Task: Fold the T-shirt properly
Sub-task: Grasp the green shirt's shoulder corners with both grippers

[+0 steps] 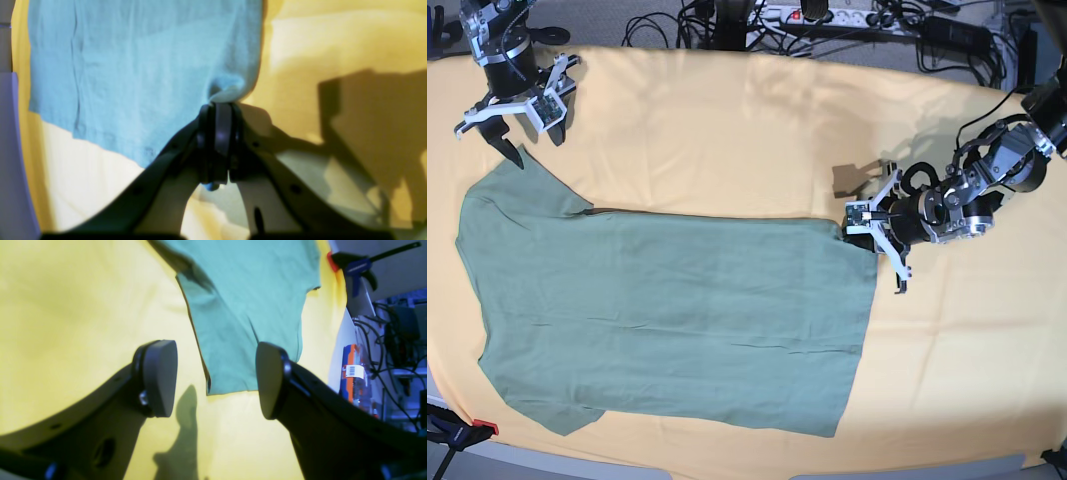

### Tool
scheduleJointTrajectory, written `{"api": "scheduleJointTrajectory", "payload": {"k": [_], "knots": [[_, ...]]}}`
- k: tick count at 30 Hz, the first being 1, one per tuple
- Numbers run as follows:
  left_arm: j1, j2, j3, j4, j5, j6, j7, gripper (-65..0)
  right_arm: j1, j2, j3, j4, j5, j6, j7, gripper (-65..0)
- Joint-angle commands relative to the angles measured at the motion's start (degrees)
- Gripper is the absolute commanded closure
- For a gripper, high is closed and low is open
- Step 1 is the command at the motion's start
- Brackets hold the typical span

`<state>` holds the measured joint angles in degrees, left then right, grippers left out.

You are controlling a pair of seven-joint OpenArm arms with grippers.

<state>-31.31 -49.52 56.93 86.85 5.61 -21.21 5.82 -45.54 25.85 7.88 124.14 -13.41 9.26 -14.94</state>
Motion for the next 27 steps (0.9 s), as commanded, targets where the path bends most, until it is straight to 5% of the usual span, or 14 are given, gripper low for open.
{"api": "scheduleJointTrajectory", "payload": {"k": [1, 8, 13, 16, 27], "knots": [[-1.11, -1.18, -0.42, 0.24, 0.35, 0.46, 0.85, 0.0, 0.42, 0.7, 0.37, 0.07, -0.04, 0.22, 1.27, -39.0], [-1.11, -1.29, -0.42, 0.26, -0.11, 0.42, 1.95, 0.0, 4.59, 2.16, 0.37, -6.45, 0.09, 6.27, -0.2, -38.7], [-1.11, -1.27, -0.42, 0.31, -0.13, 0.33, 2.12, 0.0, 5.55, 4.79, 0.37, -7.32, 0.13, 5.81, -5.99, -38.2], [-1.11, -1.29, -0.42, 0.42, -0.31, 0.15, 2.12, 0.0, 5.55, 6.29, 0.37, -7.32, 0.2, 5.66, -8.63, -32.7], [-1.11, -1.29, -0.42, 0.52, -0.31, -1.75, 2.14, 0.0, 9.66, 7.5, 0.37, -10.4, 6.16, 6.67, -8.66, -32.8]]}}
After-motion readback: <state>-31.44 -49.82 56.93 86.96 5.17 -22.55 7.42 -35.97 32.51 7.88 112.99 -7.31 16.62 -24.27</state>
